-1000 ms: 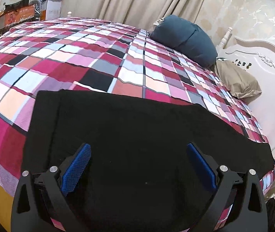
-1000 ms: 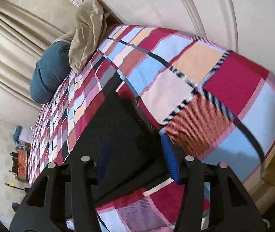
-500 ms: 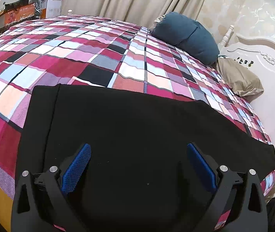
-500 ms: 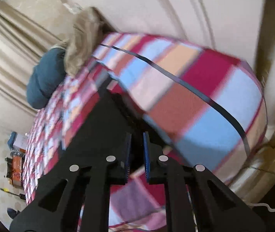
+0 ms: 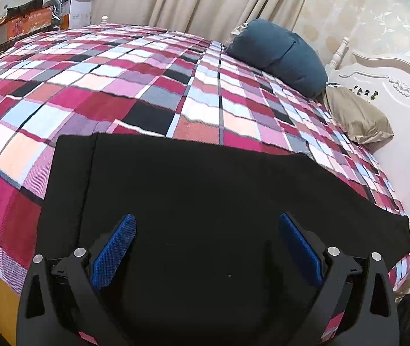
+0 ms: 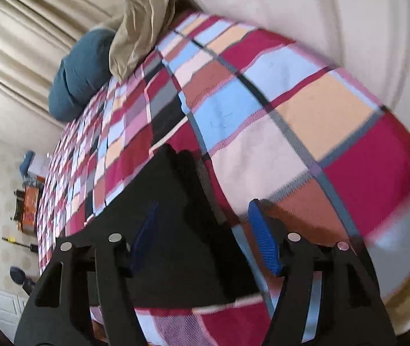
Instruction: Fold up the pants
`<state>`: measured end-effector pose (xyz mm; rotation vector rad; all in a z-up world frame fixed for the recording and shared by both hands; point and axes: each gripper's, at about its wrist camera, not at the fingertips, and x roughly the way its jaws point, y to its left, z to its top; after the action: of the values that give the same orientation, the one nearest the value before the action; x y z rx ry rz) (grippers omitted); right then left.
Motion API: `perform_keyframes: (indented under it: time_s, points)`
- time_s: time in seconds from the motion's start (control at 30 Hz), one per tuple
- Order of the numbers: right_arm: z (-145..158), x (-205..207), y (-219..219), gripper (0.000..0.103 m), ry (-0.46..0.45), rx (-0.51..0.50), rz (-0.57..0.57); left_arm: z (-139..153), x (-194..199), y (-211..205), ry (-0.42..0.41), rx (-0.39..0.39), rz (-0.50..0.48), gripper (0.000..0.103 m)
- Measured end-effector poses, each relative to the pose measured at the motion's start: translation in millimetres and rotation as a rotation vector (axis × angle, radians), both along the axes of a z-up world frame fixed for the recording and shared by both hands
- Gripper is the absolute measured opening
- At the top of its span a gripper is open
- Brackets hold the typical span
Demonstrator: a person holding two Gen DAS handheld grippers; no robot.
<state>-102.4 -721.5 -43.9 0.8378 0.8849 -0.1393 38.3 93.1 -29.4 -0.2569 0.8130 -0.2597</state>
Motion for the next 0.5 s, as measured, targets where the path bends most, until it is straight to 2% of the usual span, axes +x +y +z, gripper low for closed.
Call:
perform_keyframes:
  time_s: [0.1, 0.13, 0.2, 0.23, 0.27, 0.3, 0.37, 0.5]
  points:
    - [-4, 14, 2, 0.062, -0.018, 0.050, 0.062, 7, -1, -2, -0.034, 0.003, -0.028, 0.098]
    - [-7, 20, 7, 0.062, -0.031, 0.099, 0.109, 9, 0, -3, -0.043, 0.002, -0.040, 0.098]
    - [-9, 29, 17, 0.062, -0.002, 0.080, 0.161, 11, 3, -3, -0.050, -0.002, -0.061, 0.098]
    - [-9, 33, 21, 0.057, 0.023, 0.046, 0.171, 10, 6, -3, -0.048, -0.004, -0.061, 0.098]
    - [-8, 34, 21, 0.046, 0.037, 0.039, 0.161, 9, 8, -3, -0.042, -0.007, -0.056, 0.098]
    - [-8, 35, 20, 0.023, 0.053, 0.037, 0.149, 6, 10, -1, -0.030, -0.015, -0.048, 0.098]
    - [-4, 36, 22, 0.019, 0.052, 0.043, 0.162, 0, 14, 4, -0.002, -0.058, -0.029, 0.098]
    - [17, 44, 36, 0.017, 0.101, -0.079, 0.155, -8, 15, 11, 0.037, -0.117, 0.003, 0.098]
